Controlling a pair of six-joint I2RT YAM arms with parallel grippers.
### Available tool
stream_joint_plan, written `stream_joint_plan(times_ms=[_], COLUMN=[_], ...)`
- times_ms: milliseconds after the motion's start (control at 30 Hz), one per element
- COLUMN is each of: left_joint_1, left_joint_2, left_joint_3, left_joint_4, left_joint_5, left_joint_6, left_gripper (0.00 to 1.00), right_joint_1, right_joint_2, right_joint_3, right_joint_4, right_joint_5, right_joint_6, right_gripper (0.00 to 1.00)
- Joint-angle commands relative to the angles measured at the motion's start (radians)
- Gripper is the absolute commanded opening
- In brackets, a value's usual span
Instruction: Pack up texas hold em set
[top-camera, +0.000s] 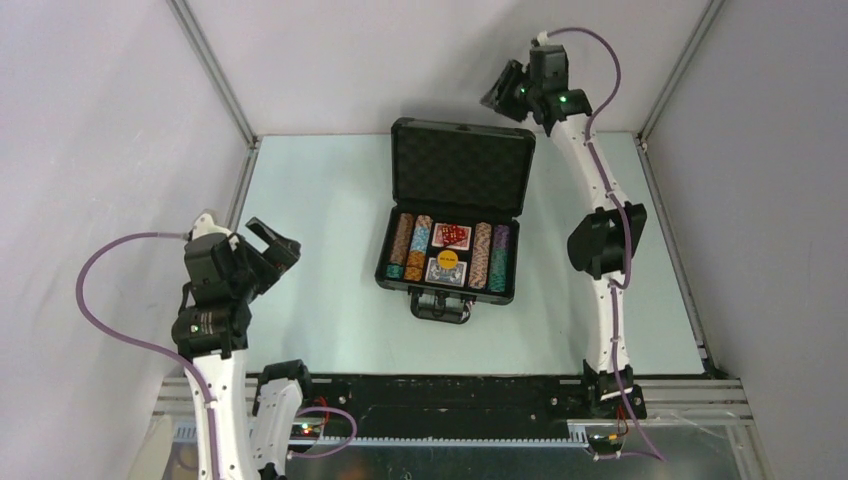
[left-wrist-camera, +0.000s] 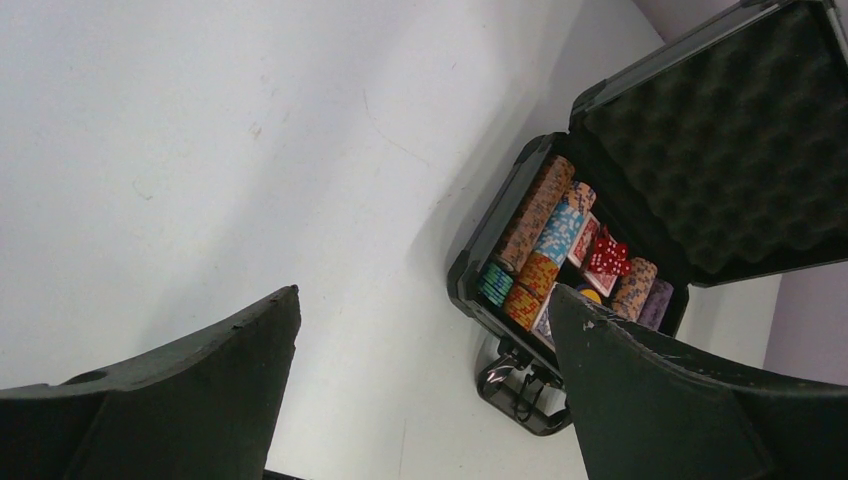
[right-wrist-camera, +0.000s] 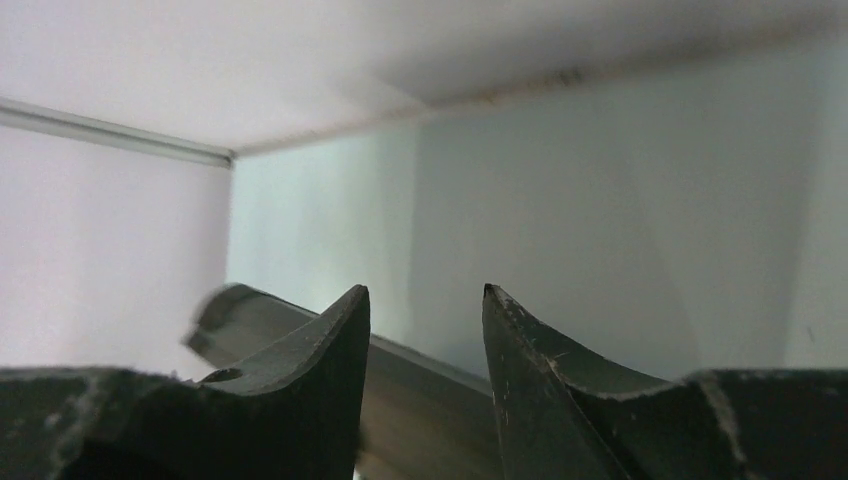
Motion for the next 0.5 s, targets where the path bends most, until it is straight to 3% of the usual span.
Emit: stream_joint_plan(times_ms=[0, 233, 467], left_joint_1=[0.001, 0.0, 0.0], left_joint_2=[-0.004, -0.001, -0.002], left_joint_3=[-0.013, -0.027, -0.034], left_joint_4=[0.028, 0.037, 0.044], left_joint_5=[0.02, 0.027, 0.03], left_joint_6=[0.029, 0.027, 0.023], left_gripper=[0.98, 0.98, 0.98], right_joint_1=[-0.037, -0.042, -0.04], right_joint_2=[-0.071, -0.01, -0.071], right_joint_3=[-0.121, -0.005, -0.069], right_joint_4=[-0.076, -0.233, -0.323], right_joint_5=[-0.1, -0.232, -0.336], right_joint_6=[0.085, 0.028, -0.023], right_gripper=[0.49, 0.48, 0.48])
